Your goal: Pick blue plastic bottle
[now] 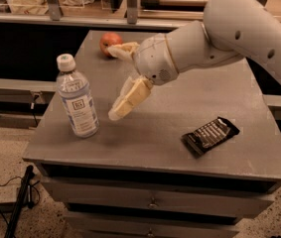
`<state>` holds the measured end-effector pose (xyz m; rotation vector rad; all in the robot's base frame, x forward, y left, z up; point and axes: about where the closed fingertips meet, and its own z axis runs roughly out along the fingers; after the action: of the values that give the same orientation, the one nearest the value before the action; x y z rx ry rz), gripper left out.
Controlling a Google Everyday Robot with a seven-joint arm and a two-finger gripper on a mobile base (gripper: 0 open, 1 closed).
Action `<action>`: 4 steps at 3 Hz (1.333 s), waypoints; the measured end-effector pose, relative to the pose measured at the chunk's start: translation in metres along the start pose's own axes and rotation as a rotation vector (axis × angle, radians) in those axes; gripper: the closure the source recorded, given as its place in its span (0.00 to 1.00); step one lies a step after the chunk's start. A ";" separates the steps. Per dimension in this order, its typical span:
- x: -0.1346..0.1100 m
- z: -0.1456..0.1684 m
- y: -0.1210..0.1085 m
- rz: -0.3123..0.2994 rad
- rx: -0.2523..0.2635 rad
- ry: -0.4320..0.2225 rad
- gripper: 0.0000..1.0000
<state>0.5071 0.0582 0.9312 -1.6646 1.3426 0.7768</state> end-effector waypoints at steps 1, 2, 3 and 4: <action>-0.025 0.011 0.001 0.021 -0.040 -0.207 0.00; -0.031 0.014 0.003 0.026 -0.051 -0.234 0.00; -0.030 0.021 0.004 0.063 -0.072 -0.241 0.00; -0.029 0.033 0.006 0.102 -0.107 -0.296 0.00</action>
Offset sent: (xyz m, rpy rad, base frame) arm -0.0063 0.0192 0.0152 0.1813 0.0488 0.0666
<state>0.4953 0.1002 0.9398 -1.4998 1.2001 1.1250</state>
